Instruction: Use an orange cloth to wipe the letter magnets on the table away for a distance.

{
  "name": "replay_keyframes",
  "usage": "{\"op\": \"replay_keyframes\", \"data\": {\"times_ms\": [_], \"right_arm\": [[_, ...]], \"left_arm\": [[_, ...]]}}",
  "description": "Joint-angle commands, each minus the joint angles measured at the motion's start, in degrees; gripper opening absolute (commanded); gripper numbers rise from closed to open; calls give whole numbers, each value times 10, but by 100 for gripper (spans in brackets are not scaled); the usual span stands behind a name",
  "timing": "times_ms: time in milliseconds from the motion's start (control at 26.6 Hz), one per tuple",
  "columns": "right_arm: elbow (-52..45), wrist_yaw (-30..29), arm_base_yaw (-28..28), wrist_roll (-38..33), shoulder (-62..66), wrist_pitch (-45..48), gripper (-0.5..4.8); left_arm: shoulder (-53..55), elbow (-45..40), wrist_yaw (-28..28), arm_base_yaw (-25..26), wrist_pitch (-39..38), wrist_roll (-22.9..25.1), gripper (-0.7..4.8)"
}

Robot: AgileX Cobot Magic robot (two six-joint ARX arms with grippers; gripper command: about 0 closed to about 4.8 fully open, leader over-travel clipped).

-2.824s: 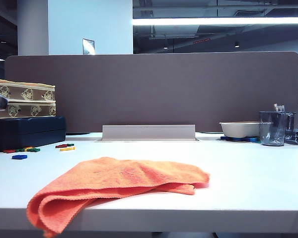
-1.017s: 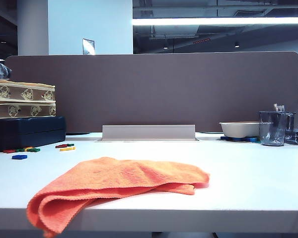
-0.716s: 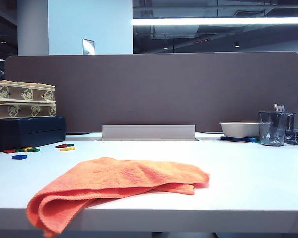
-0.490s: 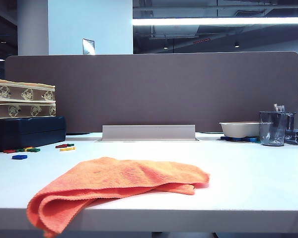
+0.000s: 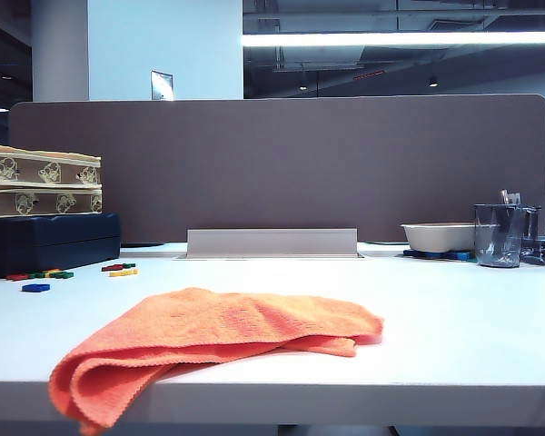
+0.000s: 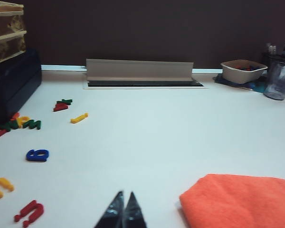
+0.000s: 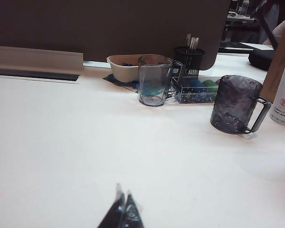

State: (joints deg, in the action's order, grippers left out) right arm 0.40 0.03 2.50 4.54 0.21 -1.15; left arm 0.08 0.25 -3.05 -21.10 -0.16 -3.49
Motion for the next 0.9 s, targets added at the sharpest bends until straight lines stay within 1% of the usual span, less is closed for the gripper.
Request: {"op": "replay_keyframes", "data": {"times_ms": [38, 151, 377, 640, 904], "right_arm": [[-4, 2, 0, -1, -2, 7, -5], [-4, 2, 0, -1, -2, 7, -5], [-4, 2, 0, -1, -2, 7, -5], [-4, 2, 0, -1, -2, 8, -5], [-4, 2, 0, -1, -2, 7, -5]], "left_arm": [[0, 1, 39, 45, 7, 0, -6], [0, 1, 57, 80, 7, 0, -6], [0, 1, 57, 129, 7, 0, -6], [0, 1, 57, 174, 7, 0, -6], [0, 1, 57, 180, 6, 0, -6]]}}
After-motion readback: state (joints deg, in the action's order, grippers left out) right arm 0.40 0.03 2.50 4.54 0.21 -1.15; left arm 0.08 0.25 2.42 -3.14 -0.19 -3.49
